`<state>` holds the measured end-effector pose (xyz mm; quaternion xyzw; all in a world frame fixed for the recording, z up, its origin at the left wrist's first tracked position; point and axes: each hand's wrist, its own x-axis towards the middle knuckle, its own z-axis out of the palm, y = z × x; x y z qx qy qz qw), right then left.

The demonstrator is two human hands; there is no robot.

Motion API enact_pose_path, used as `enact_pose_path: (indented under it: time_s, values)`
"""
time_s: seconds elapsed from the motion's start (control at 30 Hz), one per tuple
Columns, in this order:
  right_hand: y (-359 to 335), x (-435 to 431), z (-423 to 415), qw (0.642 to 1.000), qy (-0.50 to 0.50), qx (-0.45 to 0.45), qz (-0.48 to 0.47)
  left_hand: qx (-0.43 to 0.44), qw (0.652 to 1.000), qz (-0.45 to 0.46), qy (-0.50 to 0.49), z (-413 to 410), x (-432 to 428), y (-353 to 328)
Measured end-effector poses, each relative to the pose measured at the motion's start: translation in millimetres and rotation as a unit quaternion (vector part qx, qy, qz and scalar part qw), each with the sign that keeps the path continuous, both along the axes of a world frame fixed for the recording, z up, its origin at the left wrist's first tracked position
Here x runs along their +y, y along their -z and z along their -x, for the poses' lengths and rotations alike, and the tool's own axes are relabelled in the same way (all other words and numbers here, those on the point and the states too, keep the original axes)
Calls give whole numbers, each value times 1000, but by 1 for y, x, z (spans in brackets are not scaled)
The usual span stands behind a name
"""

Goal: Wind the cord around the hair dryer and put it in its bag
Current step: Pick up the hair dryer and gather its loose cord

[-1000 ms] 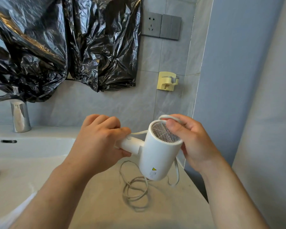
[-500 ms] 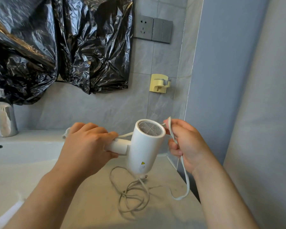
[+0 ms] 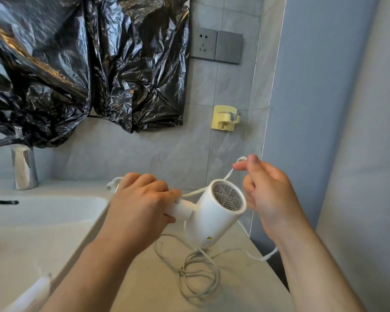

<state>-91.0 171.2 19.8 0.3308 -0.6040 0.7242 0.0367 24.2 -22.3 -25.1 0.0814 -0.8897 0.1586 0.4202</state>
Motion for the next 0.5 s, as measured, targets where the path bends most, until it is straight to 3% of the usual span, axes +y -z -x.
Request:
enact_pose_path:
  time_s: [0.1,0.17,0.33,0.5]
  values:
    - [-1,1,-13,992,13,121,-44,-2,999,-26,-31,2,7,3]
    - [-1,0,-23,985,-45,151,-76,-1,998,-49,-50,3,10,5]
    - [8,-9,-36,950,-183,148,-205,46,994,-83,-57,-4,2,0]
    - [16,-15,-27,949,-164,102,-249,110,975,-187,-55,-15,0,-11]
